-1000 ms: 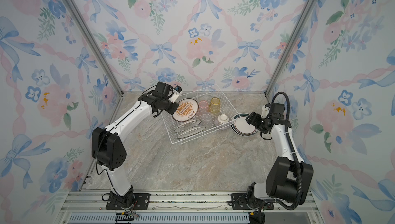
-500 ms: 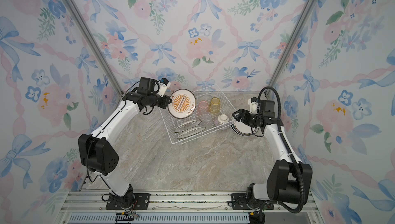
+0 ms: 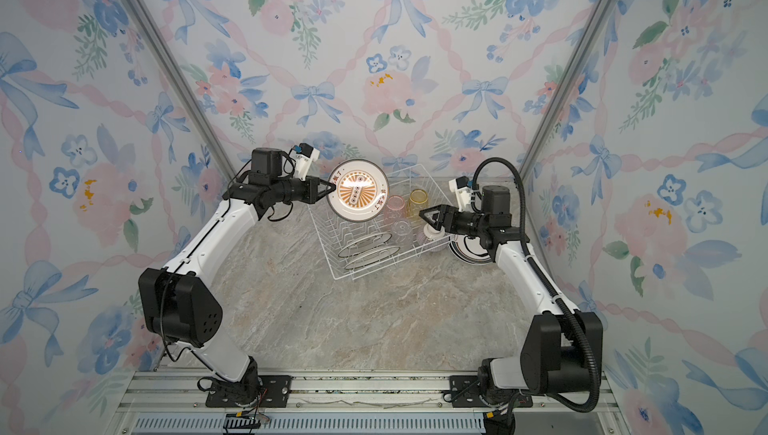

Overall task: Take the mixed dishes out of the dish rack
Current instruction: 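Lift the orange sunburst plate with the left gripper while the right gripper approaches, then grasp the raised plate rim with the right gripper opposite the left gripper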

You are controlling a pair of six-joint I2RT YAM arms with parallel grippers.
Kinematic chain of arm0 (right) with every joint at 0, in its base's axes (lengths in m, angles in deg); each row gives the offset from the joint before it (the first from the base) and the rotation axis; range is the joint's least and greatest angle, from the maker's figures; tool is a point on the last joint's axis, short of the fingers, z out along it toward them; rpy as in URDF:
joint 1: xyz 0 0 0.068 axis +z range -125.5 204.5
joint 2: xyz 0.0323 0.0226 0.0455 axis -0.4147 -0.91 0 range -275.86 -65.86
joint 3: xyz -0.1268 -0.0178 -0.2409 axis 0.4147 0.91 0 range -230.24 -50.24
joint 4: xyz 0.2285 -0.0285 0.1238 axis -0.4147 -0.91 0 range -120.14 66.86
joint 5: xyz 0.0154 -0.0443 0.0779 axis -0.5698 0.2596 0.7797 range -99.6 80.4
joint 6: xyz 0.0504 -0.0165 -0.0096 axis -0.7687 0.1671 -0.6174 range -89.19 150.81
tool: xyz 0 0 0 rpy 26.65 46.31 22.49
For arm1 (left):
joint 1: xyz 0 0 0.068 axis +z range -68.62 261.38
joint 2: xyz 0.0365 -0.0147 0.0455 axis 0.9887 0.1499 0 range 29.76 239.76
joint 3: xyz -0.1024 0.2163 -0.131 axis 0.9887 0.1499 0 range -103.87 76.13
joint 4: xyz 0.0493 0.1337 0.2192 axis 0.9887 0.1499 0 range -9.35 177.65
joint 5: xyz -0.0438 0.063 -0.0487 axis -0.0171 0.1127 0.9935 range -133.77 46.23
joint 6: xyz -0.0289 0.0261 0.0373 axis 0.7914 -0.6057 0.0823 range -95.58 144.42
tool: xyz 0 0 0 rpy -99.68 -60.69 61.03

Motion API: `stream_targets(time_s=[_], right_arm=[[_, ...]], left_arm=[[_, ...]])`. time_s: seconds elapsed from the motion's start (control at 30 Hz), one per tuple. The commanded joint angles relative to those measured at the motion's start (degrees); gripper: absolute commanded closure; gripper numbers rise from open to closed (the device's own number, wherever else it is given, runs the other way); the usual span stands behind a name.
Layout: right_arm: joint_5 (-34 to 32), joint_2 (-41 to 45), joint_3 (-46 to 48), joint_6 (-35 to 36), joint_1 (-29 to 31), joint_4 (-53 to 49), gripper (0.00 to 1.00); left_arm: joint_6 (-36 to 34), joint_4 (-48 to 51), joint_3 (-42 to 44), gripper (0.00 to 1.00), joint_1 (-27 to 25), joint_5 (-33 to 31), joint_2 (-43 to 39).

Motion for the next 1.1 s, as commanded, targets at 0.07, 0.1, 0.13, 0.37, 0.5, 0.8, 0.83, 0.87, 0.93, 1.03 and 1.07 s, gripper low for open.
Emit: stream_targets(time_s=[0.07,0.1,0.13,0.37,0.5,0.8,0.83,0.87,0.93,1.03,1.07], right_arm=[[2.89,-2.55,0.44,-7.15,4.27,12.09,0.23],[2.65,-3.02,0.41,-7.99,4.76,13.19,0.22],[2.43,-3.61,0.21,-8.79,5.23,14.25,0.22],[0.98,-6.71,-2.01,-9.65,8.95,16.06,0.22],[0.49,-7.5,-2.35,-11.54,9.92,19.08,0.22],[-1.79,-6.68,-2.03,-14.44,10.22,22.56,0.36],[-1.72,-6.52,-1.94,-14.51,10.17,22.79,0.41],[-1.65,-6.5,-1.99,-14.67,10.22,22.97,0.47],[-1.41,-6.42,-1.98,-15.21,10.21,23.47,0.64],[-1.62,-6.24,-1.78,-15.88,10.21,24.0,1.0],[-1.71,-6.15,-1.77,-15.97,10.21,24.12,1.0]], left_arm=[[6.16,-8.76,3.3,1.0,-0.63,8.96,-2.33],[6.68,-9.58,3.74,1.0,-0.83,9.45,-2.41],[7.33,-10.39,4.27,1.0,-1.02,9.87,-2.47],[10.65,-15.61,6.65,1.0,-2.81,12.09,-2.02],[11.37,-16.9,6.68,1.0,-4.46,12.8,-0.73],[12.47,-18.14,6.57,1.0,-6.66,12.86,1.0],[12.51,-18.22,6.59,1.0,-6.72,12.82,1.06],[12.54,-18.31,6.7,1.0,-6.8,12.74,1.07],[12.66,-18.42,6.7,1.0,-6.98,12.77,1.2],[12.79,-18.41,6.74,1.0,-7.2,12.72,1.39],[12.77,-18.44,6.75,1.0,-7.29,12.72,1.39]])
